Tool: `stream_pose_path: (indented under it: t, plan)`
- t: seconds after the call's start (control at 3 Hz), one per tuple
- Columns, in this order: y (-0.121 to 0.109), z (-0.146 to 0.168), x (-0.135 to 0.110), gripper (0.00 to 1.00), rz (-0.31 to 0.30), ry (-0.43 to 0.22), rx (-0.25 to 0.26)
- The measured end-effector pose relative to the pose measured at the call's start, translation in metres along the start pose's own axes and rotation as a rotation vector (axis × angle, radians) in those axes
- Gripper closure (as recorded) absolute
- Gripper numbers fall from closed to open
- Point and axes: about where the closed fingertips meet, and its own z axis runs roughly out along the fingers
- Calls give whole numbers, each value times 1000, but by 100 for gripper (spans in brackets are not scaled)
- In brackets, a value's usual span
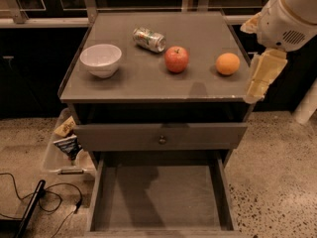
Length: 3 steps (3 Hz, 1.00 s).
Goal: Place apple into middle drawer
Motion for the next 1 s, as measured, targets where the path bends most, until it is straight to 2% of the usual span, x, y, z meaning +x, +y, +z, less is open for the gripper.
stream_pose_path:
  t: [0.33,0.67,1.0]
  plan:
    - [-43,12,-8,0,1,-34,26]
    - [-43,13,-8,0,1,-35,25]
    - [-59,39,-17,0,14,-88,26]
